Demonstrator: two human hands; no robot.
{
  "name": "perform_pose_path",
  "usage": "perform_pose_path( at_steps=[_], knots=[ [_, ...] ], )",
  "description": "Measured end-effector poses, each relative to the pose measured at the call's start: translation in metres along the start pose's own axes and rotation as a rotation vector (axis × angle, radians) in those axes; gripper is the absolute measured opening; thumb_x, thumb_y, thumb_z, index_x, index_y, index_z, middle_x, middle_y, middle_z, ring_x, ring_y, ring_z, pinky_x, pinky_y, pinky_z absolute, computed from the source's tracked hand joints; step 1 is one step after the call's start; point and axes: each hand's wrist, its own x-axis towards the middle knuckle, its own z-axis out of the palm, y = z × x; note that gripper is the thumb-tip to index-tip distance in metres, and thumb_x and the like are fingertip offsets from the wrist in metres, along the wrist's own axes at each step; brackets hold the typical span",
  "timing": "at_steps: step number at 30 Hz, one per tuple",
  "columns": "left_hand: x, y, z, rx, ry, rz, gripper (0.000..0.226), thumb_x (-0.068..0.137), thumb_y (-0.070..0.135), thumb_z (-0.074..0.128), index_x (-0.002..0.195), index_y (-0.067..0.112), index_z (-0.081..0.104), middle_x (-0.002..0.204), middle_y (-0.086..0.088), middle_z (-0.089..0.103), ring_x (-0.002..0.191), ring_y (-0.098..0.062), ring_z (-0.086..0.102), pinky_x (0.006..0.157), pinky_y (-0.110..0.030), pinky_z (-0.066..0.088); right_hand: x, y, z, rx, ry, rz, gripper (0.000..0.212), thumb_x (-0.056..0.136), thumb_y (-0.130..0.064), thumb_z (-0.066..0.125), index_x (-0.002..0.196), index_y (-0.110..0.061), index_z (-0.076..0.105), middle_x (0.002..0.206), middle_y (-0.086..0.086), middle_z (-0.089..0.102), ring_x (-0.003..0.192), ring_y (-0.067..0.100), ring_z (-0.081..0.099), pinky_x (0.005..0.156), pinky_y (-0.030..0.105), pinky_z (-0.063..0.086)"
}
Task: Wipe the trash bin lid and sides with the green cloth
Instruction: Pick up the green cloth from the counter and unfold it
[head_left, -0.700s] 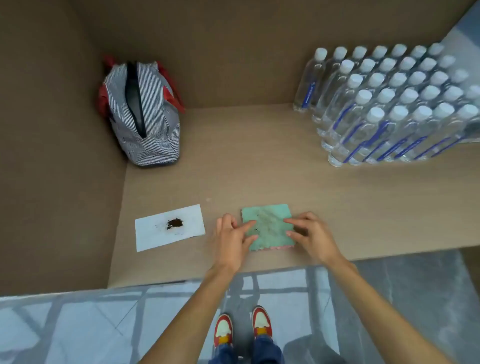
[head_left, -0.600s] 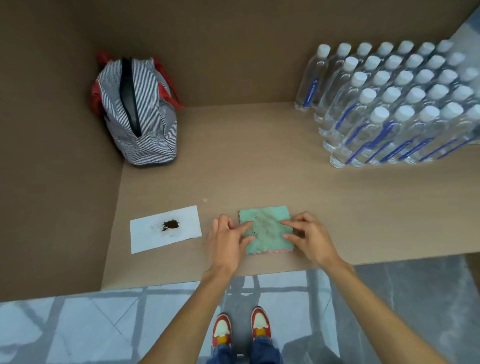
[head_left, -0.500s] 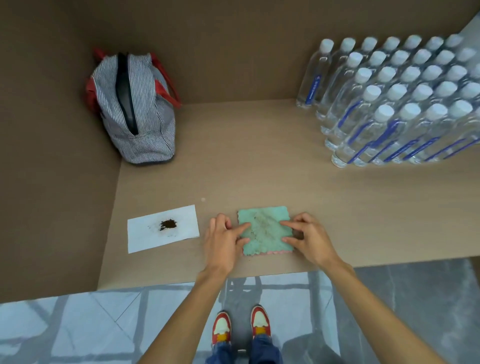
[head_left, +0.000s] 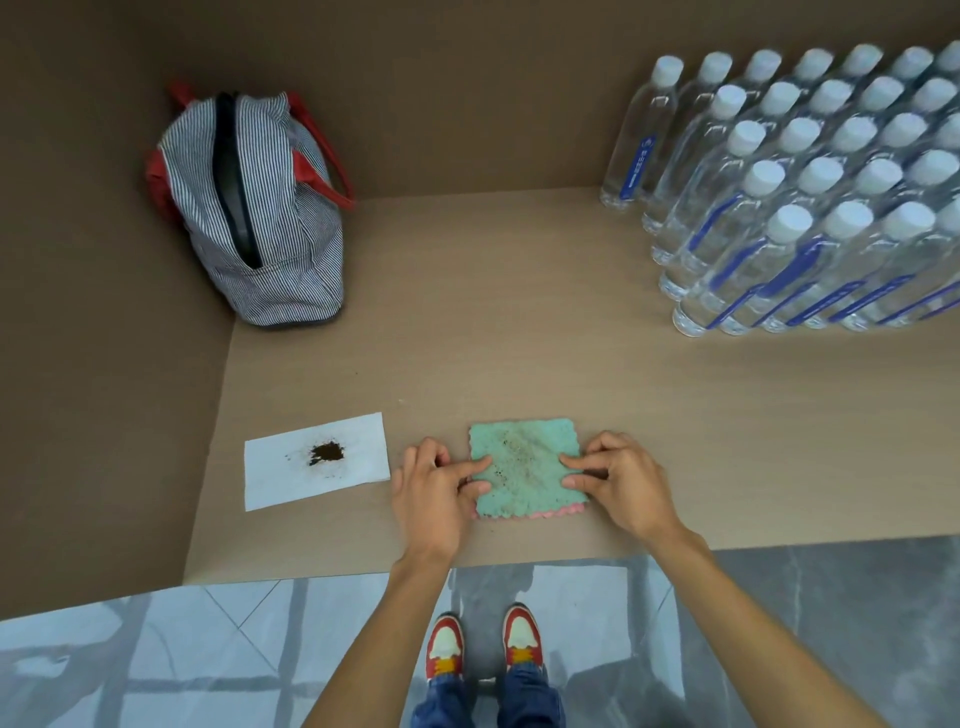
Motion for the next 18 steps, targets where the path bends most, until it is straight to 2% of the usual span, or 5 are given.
perform_pose_path(
  at_steps=[4,6,12,15,18],
  knots=[
    [0.003,0.001,0.005,-0.041,0.062,-0.011,0.021,0.079,0.036,0.077,0.1,0.04,0.077,0.085,0.014,0.046,0.087,-0.011,0.036,0.076,-0.03,0.036,-0.001,-0.003,0.0,-0.029,0.051,-0.002,0.018,0.077,-0.038,0.08,0.095,-0.038,0.081,0.079,-0.03,0.055,0.088,0.0,0.05,0.064,0.008,0.031],
    [0.004,0.003,0.005,-0.043,0.067,-0.019,0.018,0.08,0.035,0.077,0.097,0.039,0.078,0.084,0.015,0.048,0.087,-0.01,0.038,0.076,-0.031,0.039,-0.002,-0.003,0.003,-0.01,0.078,0.01,0.015,0.078,-0.035,0.081,0.093,-0.035,0.082,0.079,-0.027,0.055,0.088,0.0,0.05,0.064,0.008,0.03],
    [0.004,0.008,0.001,-0.096,0.021,-0.059,0.012,0.084,0.029,0.073,0.094,0.034,0.079,0.084,0.016,0.055,0.081,-0.011,0.057,0.077,-0.037,0.05,-0.006,-0.002,0.011,0.096,0.133,0.073,0.007,0.082,-0.022,0.079,0.089,-0.021,0.081,0.081,-0.017,0.054,0.09,0.009,0.052,0.068,0.024,0.039],
    [0.0,0.009,0.003,-0.114,-0.004,-0.085,0.009,0.089,0.027,0.068,0.088,0.03,0.076,0.089,0.012,0.059,0.075,-0.016,0.064,0.073,-0.039,0.054,-0.008,-0.004,0.013,0.1,0.154,0.083,0.005,0.083,-0.017,0.078,0.088,-0.019,0.079,0.08,-0.018,0.052,0.09,0.012,0.052,0.07,0.025,0.041],
    [-0.001,0.013,0.003,-0.1,-0.009,-0.105,0.009,0.091,0.024,0.066,0.092,0.028,0.074,0.097,0.009,0.06,0.082,-0.019,0.063,0.075,-0.039,0.054,-0.009,-0.006,0.014,0.102,0.143,0.085,0.011,0.086,-0.014,0.074,0.094,-0.021,0.077,0.084,-0.013,0.051,0.093,0.015,0.052,0.075,0.027,0.044]
  ],
)
